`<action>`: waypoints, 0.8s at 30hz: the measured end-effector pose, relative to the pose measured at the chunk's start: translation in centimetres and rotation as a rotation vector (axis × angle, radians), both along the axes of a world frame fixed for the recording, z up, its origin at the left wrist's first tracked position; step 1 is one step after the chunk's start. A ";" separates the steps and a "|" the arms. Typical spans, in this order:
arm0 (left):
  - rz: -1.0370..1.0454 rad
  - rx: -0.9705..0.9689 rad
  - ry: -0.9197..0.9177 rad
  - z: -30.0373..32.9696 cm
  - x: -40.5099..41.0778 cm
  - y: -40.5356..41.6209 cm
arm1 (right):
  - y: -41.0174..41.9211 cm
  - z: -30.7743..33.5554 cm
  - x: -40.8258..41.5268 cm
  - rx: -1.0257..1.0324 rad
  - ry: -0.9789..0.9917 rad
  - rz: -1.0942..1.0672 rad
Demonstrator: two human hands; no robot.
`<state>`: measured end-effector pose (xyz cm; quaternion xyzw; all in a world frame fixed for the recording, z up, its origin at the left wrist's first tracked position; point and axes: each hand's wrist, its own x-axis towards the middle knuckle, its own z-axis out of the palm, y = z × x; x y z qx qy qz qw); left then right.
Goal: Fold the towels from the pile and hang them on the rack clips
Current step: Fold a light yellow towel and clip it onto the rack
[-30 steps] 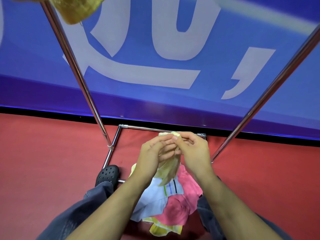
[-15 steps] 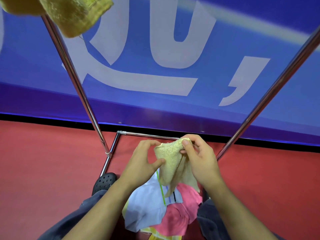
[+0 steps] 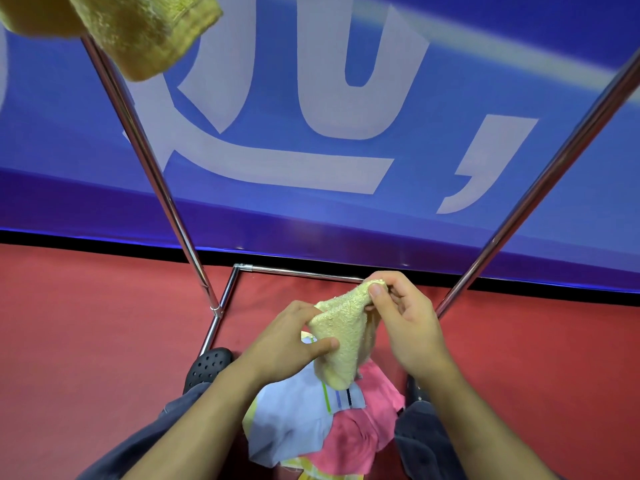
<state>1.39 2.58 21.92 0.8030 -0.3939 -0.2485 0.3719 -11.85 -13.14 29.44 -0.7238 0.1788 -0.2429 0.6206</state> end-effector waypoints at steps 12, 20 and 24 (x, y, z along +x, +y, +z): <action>0.292 0.229 -0.373 2.7 0.8 1.1 | -1.4 -0.5 -0.1 -0.004 0.075 -0.194; 0.337 0.175 -0.456 3.7 0.6 1.2 | -2.0 -1.0 -0.1 -0.062 0.167 -0.272; 0.321 -0.070 -0.378 3.5 1.1 1.1 | -2.5 -1.5 -0.1 -0.026 0.192 -0.323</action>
